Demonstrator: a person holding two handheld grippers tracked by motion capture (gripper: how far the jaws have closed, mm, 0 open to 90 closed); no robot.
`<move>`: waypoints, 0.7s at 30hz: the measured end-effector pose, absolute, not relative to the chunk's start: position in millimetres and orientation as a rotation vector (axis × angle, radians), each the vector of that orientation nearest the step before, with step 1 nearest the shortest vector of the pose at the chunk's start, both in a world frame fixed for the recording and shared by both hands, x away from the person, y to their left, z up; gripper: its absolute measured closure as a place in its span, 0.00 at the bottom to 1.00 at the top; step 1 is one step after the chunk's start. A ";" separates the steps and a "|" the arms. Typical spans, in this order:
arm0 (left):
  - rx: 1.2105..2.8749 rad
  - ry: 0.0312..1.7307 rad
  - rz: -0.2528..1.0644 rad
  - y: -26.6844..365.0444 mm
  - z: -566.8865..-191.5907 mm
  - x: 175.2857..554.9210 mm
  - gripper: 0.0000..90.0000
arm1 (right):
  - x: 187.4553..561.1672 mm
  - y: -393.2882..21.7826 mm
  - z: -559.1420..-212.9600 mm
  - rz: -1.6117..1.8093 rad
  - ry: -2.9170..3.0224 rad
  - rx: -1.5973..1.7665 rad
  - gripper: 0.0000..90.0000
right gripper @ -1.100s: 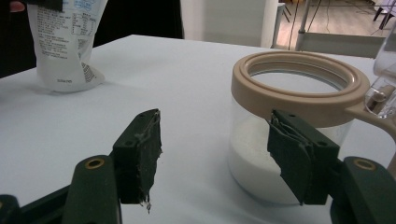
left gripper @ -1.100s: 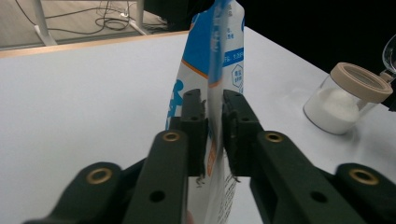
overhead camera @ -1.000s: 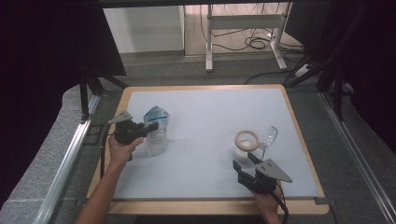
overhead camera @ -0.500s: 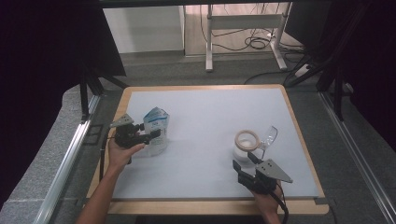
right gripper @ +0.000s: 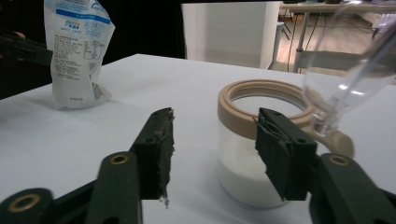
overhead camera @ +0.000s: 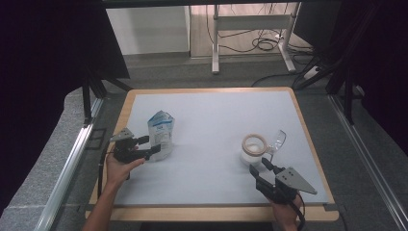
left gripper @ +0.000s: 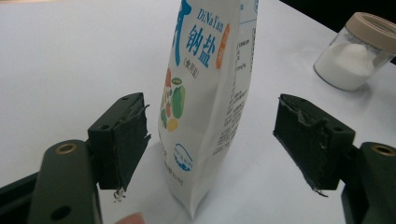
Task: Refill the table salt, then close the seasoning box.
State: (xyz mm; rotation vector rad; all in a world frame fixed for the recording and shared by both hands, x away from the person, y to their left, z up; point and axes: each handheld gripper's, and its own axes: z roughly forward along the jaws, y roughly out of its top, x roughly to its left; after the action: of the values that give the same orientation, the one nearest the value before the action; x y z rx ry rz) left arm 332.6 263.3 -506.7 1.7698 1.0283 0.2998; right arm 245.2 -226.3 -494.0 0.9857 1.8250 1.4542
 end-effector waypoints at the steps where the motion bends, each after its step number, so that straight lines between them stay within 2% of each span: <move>1: 1.768 1.030 0.299 263.8 -507.1 331.0 0.28 | 244.9 -228.4 -493.3 1.458 1.822 0.993 0.57; 5: 1.784 1.026 0.293 262.8 -509.3 326.1 0.26 | 242.2 -242.1 -490.0 1.466 1.790 1.029 0.66; 14: 1.796 1.034 0.286 263.9 -516.9 318.9 0.25 | 250.9 -269.7 -481.5 1.461 1.711 1.117 0.97; 21: 1.801 1.045 0.278 266.6 -521.5 317.7 0.25 | 271.0 -275.3 -471.3 1.437 1.677 1.157 1.00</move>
State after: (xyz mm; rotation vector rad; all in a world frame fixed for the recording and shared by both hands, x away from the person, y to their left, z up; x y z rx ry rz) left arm 317.7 266.6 -521.5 1.8010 1.0446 0.2784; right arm 271.0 -275.3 -471.3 1.1574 1.6772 1.4370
